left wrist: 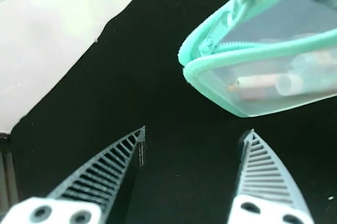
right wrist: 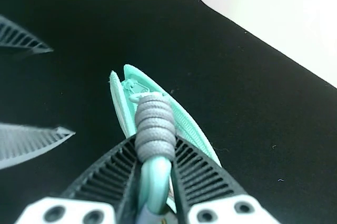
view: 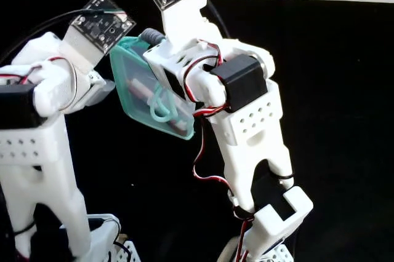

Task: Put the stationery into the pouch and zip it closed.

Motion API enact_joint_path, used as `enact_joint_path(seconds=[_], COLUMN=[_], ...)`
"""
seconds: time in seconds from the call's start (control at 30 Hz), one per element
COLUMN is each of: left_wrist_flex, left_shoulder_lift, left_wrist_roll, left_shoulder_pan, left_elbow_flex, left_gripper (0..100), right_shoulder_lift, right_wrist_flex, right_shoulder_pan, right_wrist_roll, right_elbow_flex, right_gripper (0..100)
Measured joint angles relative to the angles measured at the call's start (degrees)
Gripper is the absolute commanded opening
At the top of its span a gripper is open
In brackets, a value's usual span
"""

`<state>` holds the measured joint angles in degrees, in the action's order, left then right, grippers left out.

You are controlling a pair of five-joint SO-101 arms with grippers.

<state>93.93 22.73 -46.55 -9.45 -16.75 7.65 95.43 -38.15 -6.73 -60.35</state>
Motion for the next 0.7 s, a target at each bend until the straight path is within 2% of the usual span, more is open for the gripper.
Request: enact_joint_path(seconds=[0.13,0.37,0.7], left_wrist_flex=[0.18,6.15,6.51], left_shoulder_lift=[-8.09,-21.71,-22.86], left_wrist_roll=[-1.05,-3.6,-9.58], left_shoulder_pan=[0.0,0.0,1.23], left_elbow_flex=[-8.09,-23.74,-26.64], left_gripper=[29,29,29], right_shoulder_lift=[0.0,0.26,0.35], right_wrist_flex=[1.67,2.2,2.2], right_shoulder_pan=[0.0,0.0,0.0], right_wrist_roll=[0.0,0.0,0.0], right_elbow_flex=[0.0,0.0,0.0], right_gripper=[0.6,0.6,0.6])
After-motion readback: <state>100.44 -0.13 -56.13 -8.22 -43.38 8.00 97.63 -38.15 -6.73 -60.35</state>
